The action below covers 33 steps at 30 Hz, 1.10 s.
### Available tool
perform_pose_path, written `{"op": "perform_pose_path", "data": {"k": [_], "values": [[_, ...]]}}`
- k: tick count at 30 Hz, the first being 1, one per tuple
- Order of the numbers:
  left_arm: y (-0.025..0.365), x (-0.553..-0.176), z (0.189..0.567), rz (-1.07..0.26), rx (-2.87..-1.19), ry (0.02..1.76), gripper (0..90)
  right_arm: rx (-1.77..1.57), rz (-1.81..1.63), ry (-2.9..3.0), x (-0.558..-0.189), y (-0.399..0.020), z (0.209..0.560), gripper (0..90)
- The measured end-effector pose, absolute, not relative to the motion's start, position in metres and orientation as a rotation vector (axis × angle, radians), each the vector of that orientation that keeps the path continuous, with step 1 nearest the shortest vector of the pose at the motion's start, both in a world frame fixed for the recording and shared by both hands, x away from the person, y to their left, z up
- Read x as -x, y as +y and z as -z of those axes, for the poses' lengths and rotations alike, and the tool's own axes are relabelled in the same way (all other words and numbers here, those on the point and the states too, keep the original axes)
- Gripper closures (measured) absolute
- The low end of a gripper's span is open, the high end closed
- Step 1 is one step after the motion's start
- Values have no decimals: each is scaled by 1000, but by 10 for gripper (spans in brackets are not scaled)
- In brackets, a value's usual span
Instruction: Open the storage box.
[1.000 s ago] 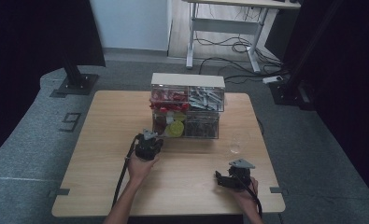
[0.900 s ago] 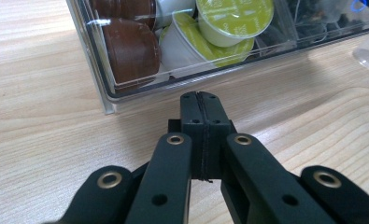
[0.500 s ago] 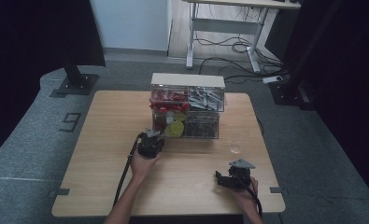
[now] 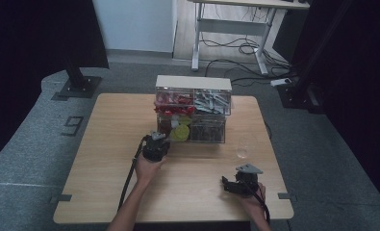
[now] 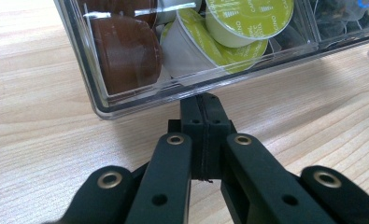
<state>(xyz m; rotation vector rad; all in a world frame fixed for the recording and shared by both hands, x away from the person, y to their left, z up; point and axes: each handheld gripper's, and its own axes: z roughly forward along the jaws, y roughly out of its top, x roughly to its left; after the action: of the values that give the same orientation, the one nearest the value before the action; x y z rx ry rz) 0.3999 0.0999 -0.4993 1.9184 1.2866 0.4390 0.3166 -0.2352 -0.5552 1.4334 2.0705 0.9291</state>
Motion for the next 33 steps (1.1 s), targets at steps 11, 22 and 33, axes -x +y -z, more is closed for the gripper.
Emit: {"op": "perform_pose_path", "data": {"k": [11, 22, 33], "values": [[103, -396, 498, -445, -1906, 1281, 900, -1433, -929, 2070, -317, -235, 555, 151], [103, -392, 490, -453, -1890, 1266, 900, -1431, -929, 2072, -317, -235, 555, 153], [103, -393, 484, -455, -1905, 1261, 900, -1431, -932, 2071, -317, -235, 555, 155]]}}
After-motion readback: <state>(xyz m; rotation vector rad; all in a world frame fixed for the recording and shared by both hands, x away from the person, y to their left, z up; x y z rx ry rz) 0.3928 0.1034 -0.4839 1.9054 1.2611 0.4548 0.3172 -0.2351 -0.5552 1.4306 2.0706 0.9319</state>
